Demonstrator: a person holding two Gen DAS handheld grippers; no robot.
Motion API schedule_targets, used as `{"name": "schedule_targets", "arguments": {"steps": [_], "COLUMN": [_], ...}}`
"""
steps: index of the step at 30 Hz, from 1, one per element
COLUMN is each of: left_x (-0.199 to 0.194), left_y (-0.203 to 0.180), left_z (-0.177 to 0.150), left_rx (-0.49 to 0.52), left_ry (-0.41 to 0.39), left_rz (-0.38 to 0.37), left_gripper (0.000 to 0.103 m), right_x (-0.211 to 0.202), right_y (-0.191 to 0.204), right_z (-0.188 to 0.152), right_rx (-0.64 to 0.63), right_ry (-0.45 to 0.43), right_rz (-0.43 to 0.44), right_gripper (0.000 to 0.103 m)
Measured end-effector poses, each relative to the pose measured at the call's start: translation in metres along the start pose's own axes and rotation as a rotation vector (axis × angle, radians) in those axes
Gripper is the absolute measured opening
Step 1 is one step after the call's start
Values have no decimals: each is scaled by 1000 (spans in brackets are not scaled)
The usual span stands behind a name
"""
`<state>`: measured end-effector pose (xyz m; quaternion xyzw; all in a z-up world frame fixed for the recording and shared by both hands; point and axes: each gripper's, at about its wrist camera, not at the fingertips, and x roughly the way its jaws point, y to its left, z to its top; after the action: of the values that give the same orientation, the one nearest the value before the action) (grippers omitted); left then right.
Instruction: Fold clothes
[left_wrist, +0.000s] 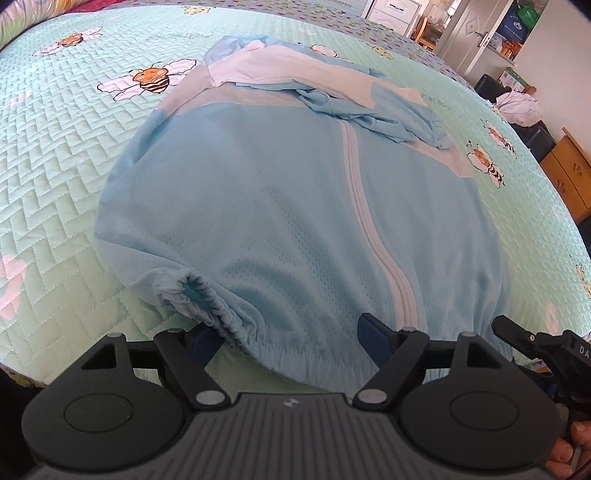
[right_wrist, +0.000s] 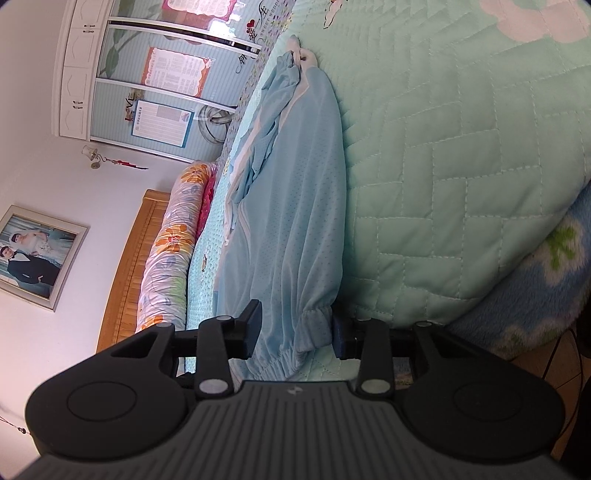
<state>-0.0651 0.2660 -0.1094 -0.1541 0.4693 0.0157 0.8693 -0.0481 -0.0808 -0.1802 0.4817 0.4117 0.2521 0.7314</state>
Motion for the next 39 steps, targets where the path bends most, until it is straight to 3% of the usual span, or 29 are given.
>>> {"name": "schedule_targets", "arguments": {"steps": [4,8,13,17,18,27,28,30,32,34,35,36,38,39], "left_x": [0,-2,-3,-8,-10,-3,-1,0,0,0,-1,-3,-9,-14], "left_y": [0,1,5,16,21,44,46,52,56,58,59,60,62,66], "left_z": [0,-1,-1,-2,-3,-6,-4,-2,-1,1,1,0,-1,-2], "left_rx": [0,11,2,-32,-51,-159,-178,-223,-260,-289,-299,-292,-279,-285], "left_ry": [-4,-23,-34,-71,-78,-64,-54,-47,-50,-57,-63,-78,-111,-134], "left_rz": [-4,-5,-7,-40,-57,-127,-140,-203,-231,-230,-225,-207,-177,-190], "left_gripper": [81,67,58,11,9,9,12,39,53,50,31,7,7,7], "right_x": [1,2,3,3,3,5,5,6,8,10,11,11,10,9], "right_y": [1,3,3,4,4,9,9,12,16,20,23,27,34,36], "right_z": [0,0,0,0,0,1,1,2,3,5,7,8,8,7], "right_rx": [1,0,-1,-5,-6,-43,-45,-58,-75,-93,-109,-131,-166,-172], "right_ry": [0,-2,-2,-2,-2,-8,-8,-6,-14,-29,-32,-38,-47,-46], "right_rz": [1,0,-1,-2,-2,-13,-8,4,5,0,-6,-14,-13,2], "right_gripper": [39,39,39,39,39,42,45,57,61,61,50,31,14,12]}}
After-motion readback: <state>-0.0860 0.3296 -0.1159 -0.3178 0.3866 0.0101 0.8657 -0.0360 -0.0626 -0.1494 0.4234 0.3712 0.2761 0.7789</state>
